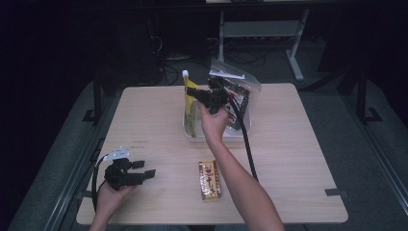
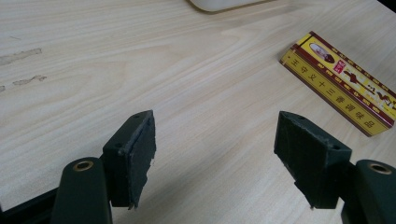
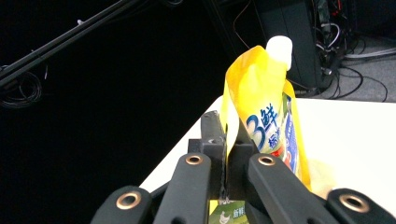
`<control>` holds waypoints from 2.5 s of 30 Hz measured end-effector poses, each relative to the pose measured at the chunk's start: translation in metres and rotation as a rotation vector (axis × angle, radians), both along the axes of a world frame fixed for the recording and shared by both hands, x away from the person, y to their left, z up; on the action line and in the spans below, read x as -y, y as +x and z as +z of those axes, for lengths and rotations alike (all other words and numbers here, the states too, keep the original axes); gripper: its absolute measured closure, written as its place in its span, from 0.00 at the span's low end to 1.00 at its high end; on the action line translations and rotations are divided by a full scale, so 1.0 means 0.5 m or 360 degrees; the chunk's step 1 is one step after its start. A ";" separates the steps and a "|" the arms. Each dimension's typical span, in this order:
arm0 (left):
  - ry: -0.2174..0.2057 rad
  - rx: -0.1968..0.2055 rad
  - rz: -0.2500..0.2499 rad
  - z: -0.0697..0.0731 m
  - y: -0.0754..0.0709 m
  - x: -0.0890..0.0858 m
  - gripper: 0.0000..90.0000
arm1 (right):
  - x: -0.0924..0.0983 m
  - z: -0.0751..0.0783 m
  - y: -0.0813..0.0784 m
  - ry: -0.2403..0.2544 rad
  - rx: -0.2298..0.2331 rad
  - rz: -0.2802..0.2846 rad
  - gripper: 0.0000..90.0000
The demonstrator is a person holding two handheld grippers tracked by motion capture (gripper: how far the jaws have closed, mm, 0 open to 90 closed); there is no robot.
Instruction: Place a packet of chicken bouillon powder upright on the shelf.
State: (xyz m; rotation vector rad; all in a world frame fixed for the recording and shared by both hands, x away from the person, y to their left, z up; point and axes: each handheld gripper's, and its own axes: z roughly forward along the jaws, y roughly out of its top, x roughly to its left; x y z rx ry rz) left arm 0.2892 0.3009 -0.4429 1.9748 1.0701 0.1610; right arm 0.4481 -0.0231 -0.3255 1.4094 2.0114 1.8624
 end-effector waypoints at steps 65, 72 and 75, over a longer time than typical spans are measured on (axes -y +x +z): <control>0.0006 0.0004 -0.0009 0.001 -0.002 0.003 0.32 | 0.012 0.020 -0.030 -0.0142 0.0045 -0.0014 0.97; 0.0007 0.0002 -0.0010 0.001 -0.002 0.003 0.32 | 0.014 0.044 -0.036 -0.0242 -0.0011 0.0055 0.97; 0.0004 0.0003 -0.0008 0.002 -0.003 0.002 0.32 | 0.016 0.049 -0.041 -0.0255 -0.0031 0.0083 0.97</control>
